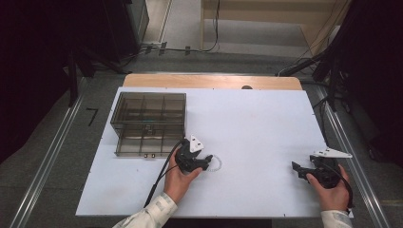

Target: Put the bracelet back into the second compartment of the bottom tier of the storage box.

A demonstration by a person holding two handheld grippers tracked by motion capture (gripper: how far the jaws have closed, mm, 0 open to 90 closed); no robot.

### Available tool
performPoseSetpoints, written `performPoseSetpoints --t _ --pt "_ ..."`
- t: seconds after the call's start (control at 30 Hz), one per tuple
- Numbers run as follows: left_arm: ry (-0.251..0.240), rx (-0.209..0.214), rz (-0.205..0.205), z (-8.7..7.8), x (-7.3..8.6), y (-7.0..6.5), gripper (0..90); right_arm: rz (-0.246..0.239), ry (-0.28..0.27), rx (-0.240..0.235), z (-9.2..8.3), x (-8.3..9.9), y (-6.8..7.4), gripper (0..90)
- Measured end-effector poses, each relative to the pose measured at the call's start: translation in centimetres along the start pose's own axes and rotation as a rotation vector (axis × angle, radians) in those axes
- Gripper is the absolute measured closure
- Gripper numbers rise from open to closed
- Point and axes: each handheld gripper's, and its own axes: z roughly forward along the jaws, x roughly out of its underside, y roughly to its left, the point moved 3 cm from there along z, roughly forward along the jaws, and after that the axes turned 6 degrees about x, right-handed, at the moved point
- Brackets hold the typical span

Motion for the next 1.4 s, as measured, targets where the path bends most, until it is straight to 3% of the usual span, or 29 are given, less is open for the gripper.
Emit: performPoseSetpoints --t 0.47,0.57,0.73,0.77,0.83,1.07,1.2,1.4 --pt "0.002 0.000 0.005 -0.07 0.00 0.13 53.6 -0.001 0.003 -0.002 0.00 -0.01 0.04 21.1" --pt "-0.002 0.004 0.004 -0.08 -0.01 0.19 61.9 -0.003 0.003 -0.002 0.04 -0.01 0.03 21.0" --pt "-0.006 0.005 0.017 -0.02 -0.02 0.07 68.0 -0.003 0.003 -0.002 0.03 -0.02 0.06 21.1" --pt "-0.002 0.010 0.020 -0.03 -0.02 -0.02 74.2 -0.004 0.003 -0.001 0.03 -0.03 0.06 21.0" --pt "-0.003 0.018 0.030 0.02 -0.01 -0.19 77.5 -0.003 0.003 -0.002 0.02 -0.04 0.08 21.0" --pt "-0.003 0.027 0.032 0.04 -0.01 -0.21 80.4 -0.006 0.002 -0.002 0.06 -0.08 0.11 21.0" --pt "-0.003 0.035 0.034 0.08 0.00 -0.40 86.6 -0.006 0.002 -0.003 0.05 -0.09 0.12 21.1" --pt "-0.005 0.037 0.035 0.08 0.02 -0.41 86.9 -0.006 0.002 -0.003 0.05 -0.09 0.12 21.1"
